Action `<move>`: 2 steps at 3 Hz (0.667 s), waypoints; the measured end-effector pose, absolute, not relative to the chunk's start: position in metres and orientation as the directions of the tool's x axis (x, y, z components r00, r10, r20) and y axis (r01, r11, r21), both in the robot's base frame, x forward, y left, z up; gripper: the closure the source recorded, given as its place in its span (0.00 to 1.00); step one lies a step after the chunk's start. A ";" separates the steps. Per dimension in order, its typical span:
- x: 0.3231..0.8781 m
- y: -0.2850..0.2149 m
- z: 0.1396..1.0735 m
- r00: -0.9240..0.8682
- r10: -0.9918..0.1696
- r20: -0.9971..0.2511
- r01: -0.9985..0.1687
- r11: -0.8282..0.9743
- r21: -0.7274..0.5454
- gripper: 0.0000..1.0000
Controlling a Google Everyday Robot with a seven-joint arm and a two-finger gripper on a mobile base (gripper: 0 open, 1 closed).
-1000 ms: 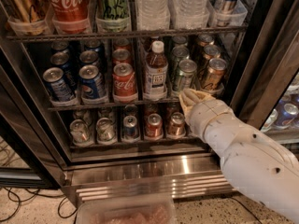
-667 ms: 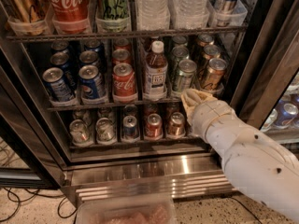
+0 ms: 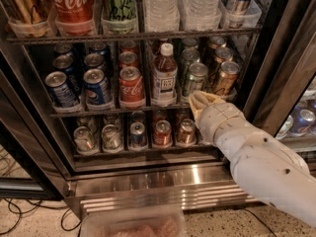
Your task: Pick green can from middle shelf of fridge
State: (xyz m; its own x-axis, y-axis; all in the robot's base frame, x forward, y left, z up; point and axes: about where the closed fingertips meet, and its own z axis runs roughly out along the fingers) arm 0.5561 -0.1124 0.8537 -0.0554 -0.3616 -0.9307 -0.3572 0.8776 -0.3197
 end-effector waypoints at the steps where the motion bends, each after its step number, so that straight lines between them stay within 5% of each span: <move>1: 0.563 -0.107 0.853 -0.047 -0.356 -0.933 -0.365 0.876 -0.315 0.85; 2: 0.568 -0.104 0.854 -0.038 -0.355 -0.934 -0.371 0.873 -0.316 0.76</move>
Offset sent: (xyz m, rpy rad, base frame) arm 0.0184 0.0098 -0.0037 0.0155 -0.0093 0.0272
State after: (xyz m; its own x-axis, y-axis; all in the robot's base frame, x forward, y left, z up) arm 0.5677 -0.1038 0.8541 -0.0381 -0.3549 -0.9341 -0.3711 0.8730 -0.3165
